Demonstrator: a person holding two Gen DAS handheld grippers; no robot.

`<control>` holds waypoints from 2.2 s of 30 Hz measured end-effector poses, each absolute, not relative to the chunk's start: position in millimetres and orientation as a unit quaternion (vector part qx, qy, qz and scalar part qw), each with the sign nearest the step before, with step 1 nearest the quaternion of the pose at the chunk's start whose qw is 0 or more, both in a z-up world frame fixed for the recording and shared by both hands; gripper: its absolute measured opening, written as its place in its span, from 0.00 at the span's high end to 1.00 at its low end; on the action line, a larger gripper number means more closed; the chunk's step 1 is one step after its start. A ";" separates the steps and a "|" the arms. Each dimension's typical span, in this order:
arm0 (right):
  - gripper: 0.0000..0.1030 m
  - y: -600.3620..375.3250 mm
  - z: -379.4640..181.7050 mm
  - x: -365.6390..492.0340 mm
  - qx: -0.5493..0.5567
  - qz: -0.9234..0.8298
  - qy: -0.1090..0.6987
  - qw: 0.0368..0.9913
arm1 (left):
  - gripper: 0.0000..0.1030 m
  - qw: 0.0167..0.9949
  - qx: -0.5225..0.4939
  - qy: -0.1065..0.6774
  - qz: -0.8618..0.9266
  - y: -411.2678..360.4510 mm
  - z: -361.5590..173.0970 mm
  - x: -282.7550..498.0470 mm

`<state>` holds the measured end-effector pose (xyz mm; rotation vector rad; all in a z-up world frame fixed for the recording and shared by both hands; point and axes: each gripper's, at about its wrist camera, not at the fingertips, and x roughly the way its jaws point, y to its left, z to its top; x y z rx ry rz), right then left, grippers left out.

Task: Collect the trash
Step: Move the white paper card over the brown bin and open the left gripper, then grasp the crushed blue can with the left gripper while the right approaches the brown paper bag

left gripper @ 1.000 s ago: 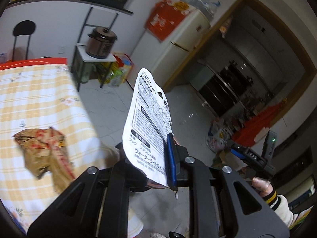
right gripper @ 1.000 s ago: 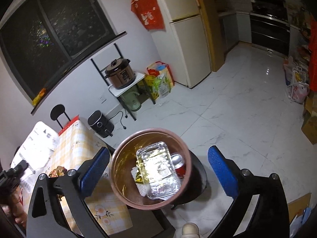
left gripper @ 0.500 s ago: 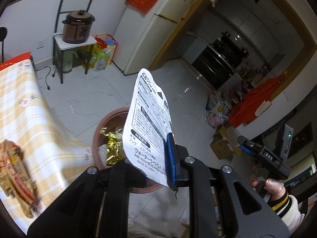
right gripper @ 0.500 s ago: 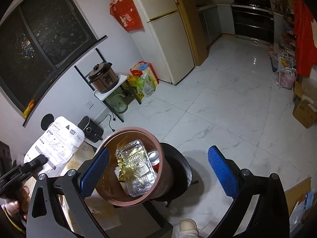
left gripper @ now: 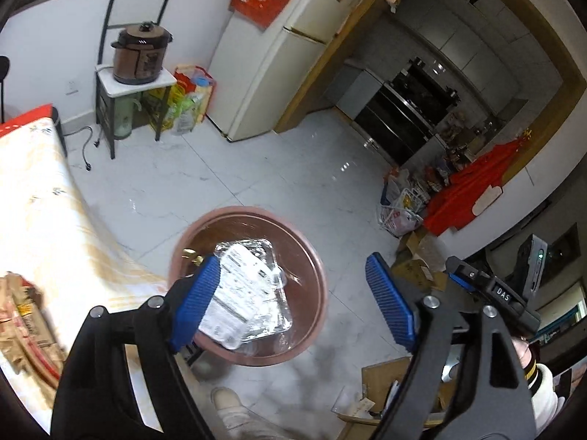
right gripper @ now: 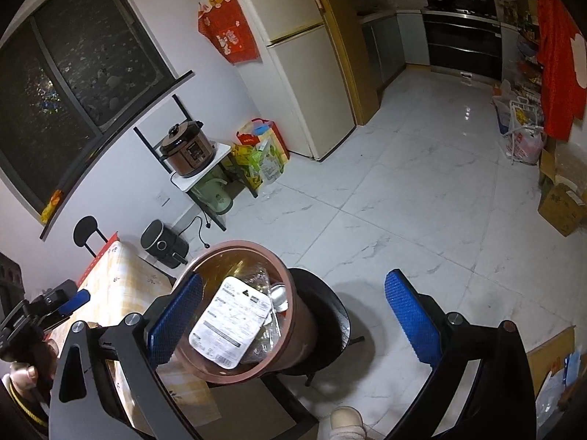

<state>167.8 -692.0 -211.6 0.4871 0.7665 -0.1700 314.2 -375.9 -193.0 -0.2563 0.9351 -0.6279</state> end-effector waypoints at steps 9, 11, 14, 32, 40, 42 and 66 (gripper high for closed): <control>0.05 -636.5 -195.5 191.0 0.215 -0.029 0.371 0.903 | 0.18 0.879 -0.116 0.403 -0.229 -284.1 -160.2 281.1; 0.05 -619.9 -192.5 196.2 0.208 -0.014 0.373 0.904 | 0.18 0.889 -0.117 0.394 -0.203 -255.3 -153.4 269.6; 0.05 -594.2 -188.6 204.3 0.201 0.007 0.378 0.904 | 0.18 0.899 -0.125 0.385 -0.169 -212.2 -145.9 251.3; 0.05 -374.9 -184.0 224.3 0.090 0.190 0.428 0.879 | 0.18 0.894 -0.235 0.380 0.028 0.2 -174.0 84.0; 0.05 -310.5 -193.2 217.6 0.042 0.234 0.451 0.860 | 0.18 0.871 -0.240 0.427 0.050 -4.1 -228.2 60.6; 0.05 -301.2 -195.1 215.0 0.036 0.238 0.456 0.857 | 0.18 0.871 -0.218 0.437 0.049 -12.0 -240.3 63.8; 0.05 -305.9 -211.4 197.1 0.036 0.196 0.475 0.857 | 0.38 0.851 -0.086 0.512 0.077 -36.3 -307.2 106.3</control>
